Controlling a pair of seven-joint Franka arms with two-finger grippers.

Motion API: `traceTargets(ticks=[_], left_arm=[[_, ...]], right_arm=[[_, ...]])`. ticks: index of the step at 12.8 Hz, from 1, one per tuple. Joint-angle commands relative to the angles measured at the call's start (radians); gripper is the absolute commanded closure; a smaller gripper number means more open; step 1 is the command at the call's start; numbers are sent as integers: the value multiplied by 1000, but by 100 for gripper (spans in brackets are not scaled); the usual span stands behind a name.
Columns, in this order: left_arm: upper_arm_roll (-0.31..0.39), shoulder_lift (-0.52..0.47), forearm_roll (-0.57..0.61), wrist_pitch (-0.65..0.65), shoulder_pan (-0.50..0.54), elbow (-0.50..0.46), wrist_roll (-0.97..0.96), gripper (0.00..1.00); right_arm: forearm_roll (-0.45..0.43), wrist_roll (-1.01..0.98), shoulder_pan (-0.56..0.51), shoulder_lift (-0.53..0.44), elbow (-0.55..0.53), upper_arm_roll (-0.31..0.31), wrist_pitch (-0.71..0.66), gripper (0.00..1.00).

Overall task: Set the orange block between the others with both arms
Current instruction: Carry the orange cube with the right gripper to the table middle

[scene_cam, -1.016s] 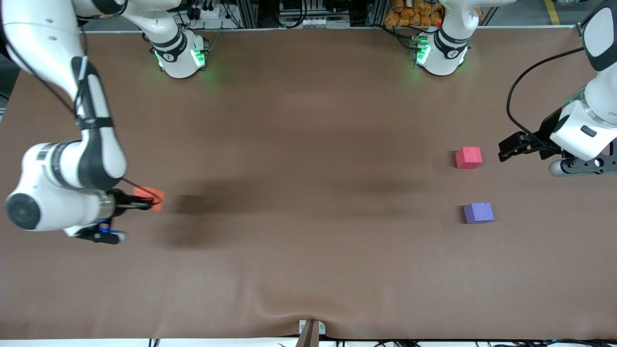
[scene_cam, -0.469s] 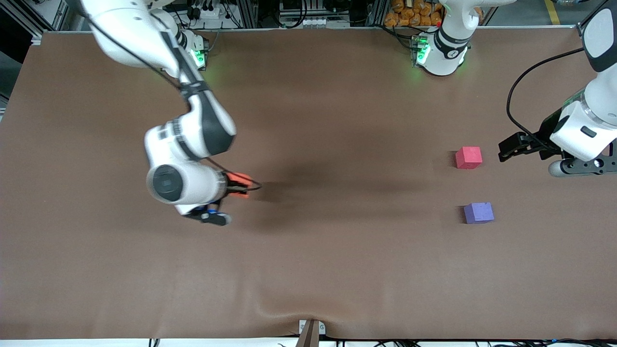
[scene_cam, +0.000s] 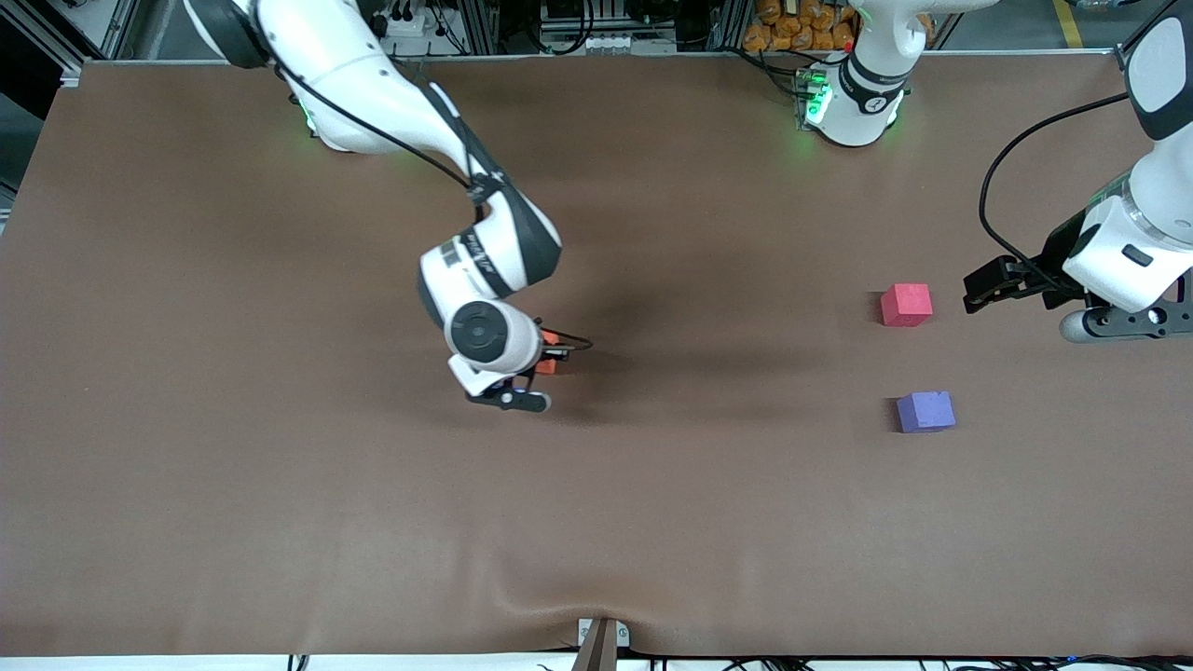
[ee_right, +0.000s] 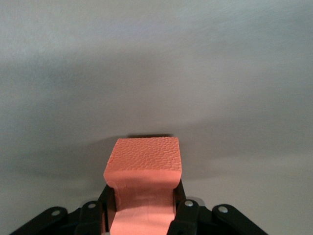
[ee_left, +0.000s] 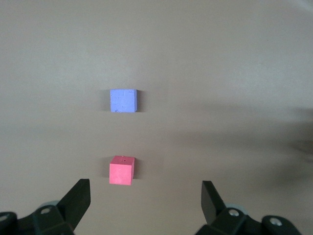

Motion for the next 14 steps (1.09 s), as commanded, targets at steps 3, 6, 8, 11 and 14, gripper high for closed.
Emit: traceTargets(ticks=[3, 6, 8, 11, 14], left_arm=[[-3, 3, -19, -3, 8, 4, 25, 0], [-3, 4, -19, -3, 8, 4, 25, 0], [-3, 4, -19, -3, 8, 5, 25, 0], [-3, 9, -44, -3, 7, 7, 25, 0], [-3, 21, -63, -1, 0, 13, 20, 0]], right_arm=[[6, 18, 30, 27, 26, -13, 35, 62], [-4, 31, 24, 17, 32, -16, 23, 0], [-4, 30, 17, -1, 36, -19, 6, 0], [-4, 27, 8, -21, 118, -59, -144, 0], [-2, 24, -21, -45, 197, -114, -295, 0]])
